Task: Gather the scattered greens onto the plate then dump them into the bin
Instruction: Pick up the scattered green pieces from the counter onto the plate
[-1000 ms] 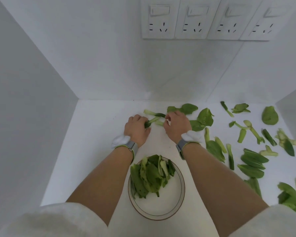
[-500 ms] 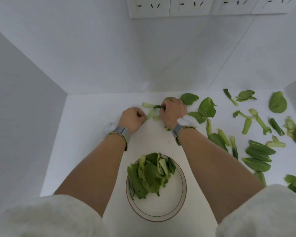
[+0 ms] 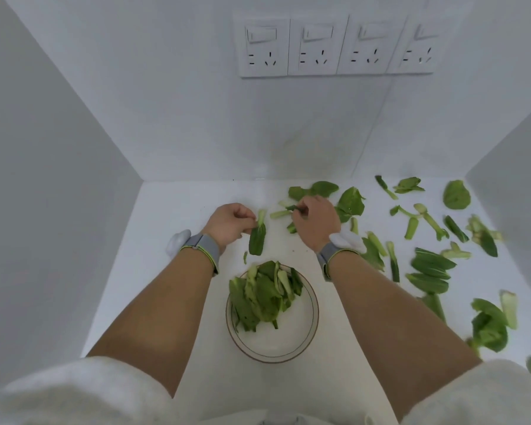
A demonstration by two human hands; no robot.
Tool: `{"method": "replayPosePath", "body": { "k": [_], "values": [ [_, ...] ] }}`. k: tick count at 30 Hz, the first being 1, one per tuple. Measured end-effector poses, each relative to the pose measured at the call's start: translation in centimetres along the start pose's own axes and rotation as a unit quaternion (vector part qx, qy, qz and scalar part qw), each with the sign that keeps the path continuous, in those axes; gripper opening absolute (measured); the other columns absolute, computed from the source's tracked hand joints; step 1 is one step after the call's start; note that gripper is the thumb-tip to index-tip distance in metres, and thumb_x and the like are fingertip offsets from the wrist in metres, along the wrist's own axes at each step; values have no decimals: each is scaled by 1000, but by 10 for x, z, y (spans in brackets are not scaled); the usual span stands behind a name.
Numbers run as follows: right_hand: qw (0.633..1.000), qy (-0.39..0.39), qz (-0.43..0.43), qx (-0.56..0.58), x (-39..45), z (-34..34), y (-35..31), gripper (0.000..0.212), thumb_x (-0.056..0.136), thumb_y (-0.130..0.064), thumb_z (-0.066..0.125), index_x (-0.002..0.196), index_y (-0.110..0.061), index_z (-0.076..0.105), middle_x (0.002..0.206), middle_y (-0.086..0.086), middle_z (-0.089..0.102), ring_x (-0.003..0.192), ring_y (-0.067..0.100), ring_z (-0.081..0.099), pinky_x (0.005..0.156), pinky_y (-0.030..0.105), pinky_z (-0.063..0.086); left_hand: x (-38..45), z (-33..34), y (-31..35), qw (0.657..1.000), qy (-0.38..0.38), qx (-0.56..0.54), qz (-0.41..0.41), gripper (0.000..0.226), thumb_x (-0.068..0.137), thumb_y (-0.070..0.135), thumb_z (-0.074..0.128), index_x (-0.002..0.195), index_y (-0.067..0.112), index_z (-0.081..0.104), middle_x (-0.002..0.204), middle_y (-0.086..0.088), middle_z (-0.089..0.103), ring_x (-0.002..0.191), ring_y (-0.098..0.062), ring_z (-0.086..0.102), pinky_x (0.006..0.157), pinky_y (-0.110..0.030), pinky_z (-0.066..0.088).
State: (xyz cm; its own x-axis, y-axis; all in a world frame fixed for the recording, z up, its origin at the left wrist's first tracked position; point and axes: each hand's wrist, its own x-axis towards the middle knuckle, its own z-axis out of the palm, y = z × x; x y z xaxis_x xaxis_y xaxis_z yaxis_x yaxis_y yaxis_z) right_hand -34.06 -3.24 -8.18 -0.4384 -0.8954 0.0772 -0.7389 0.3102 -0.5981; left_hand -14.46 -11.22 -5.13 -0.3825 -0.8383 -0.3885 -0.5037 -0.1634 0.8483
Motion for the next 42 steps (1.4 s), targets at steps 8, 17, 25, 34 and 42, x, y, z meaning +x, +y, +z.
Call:
{"method": "replayPosePath", "body": {
  "k": [8,17,25,34,42],
  "values": [
    [999,-9,-21,38,-58,-6,-3,7,86,-28,59,80,-24,59,80,-5,55,76,17,51,69,31,44,-52,10,-7,1000,-9,-9,7,14,80,1,64,84,15,65,78,-3,66,63,-8,66,60,-21,51],
    [995,-14,-33,92,-109,-4,-5,5,84,-20,64,82,-21,69,70,-8,51,68,11,49,62,21,35,-97,32,-39,996,5,84,14,14,74,3,65,78,16,65,69,0,65,60,-13,60,59,-23,50],
    [990,-106,-78,42,-128,-11,4,9,78,-23,62,72,-19,56,72,-4,50,70,16,49,64,29,42,-125,60,-51,952,-3,298,74,12,77,10,66,86,18,68,92,0,70,86,-19,64,80,-32,55],
    [976,-145,-142,-78,-144,0,25,24,78,-41,61,68,-19,63,73,-8,47,80,14,44,69,27,37,-132,68,-55,945,67,308,82,8,81,16,63,88,17,67,84,0,69,78,-20,63,75,-32,54],
    [993,-52,-61,-85,-130,-12,45,23,91,-30,51,70,-20,49,71,-4,50,70,17,47,59,28,35,-125,64,-53,949,112,278,98,9,86,11,60,90,13,68,90,-2,66,83,-19,61,76,-32,52]
  ]
}}
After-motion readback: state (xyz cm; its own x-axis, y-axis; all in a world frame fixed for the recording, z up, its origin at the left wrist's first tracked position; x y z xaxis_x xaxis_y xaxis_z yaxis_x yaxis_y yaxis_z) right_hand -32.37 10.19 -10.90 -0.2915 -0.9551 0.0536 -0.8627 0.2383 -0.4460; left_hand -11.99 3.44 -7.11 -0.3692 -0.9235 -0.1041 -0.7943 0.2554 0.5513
